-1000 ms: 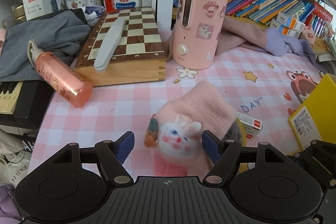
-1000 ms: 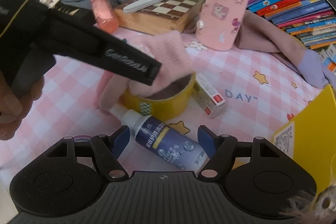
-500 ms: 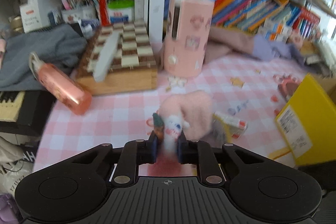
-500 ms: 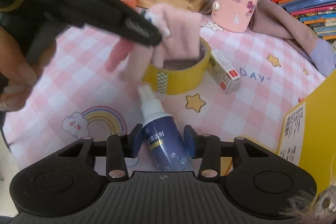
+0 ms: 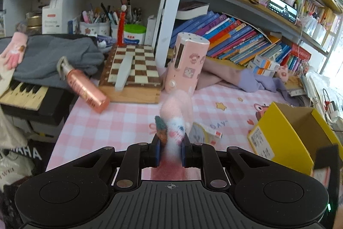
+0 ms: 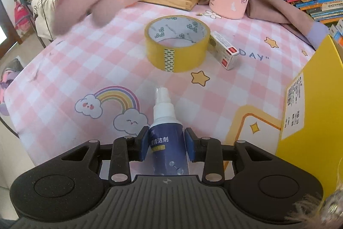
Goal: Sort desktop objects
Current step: 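Lift the spray bottle and pink glove and carry them toward the yellow box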
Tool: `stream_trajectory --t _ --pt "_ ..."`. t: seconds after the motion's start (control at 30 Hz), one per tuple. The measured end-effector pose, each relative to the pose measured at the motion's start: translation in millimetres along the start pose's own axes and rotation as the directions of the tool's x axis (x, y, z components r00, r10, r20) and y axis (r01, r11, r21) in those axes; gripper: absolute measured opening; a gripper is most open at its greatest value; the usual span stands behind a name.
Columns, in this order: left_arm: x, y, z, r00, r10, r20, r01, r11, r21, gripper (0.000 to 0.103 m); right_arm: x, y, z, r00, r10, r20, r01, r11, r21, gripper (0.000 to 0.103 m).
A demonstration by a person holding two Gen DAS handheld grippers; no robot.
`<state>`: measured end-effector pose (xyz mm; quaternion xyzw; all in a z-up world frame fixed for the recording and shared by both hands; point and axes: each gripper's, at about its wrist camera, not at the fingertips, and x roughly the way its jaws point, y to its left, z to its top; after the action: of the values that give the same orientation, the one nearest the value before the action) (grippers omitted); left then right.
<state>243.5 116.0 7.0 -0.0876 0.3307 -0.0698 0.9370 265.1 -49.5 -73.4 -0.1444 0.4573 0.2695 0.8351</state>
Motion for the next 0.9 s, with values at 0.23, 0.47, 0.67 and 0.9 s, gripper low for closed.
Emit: stream_trajectory --t 0.23,0.47,0.67,0.9 --pt "-30.2 1.7 -19.1 1.0 0.003 0.003 -0.003 1.0 -0.019 0.017 -15.9 -1.8 -6.3 0.999 -0.022 0.049 0.018 0.996 0.082 0.031" --pt "-51.2 6.6 -33.9 1.0 0.001 0.012 0.0 0.999 -0.042 0.017 -44.5 8.3 -13.9 0.992 -0.052 0.118 0.04 0.994 0.102 0.03" --pt "-71.6 10.5 -46.7 0.999 -0.002 0.032 0.004 0.998 -0.061 0.017 -52.8 12.9 -20.5 0.989 -0.063 0.136 0.044 0.99 0.138 0.03" --pt "-94.0 14.1 -56.8 0.998 0.014 0.057 -0.009 0.995 -0.098 0.017 -67.0 17.9 -28.6 0.986 -0.042 0.163 0.008 0.979 0.203 0.03"
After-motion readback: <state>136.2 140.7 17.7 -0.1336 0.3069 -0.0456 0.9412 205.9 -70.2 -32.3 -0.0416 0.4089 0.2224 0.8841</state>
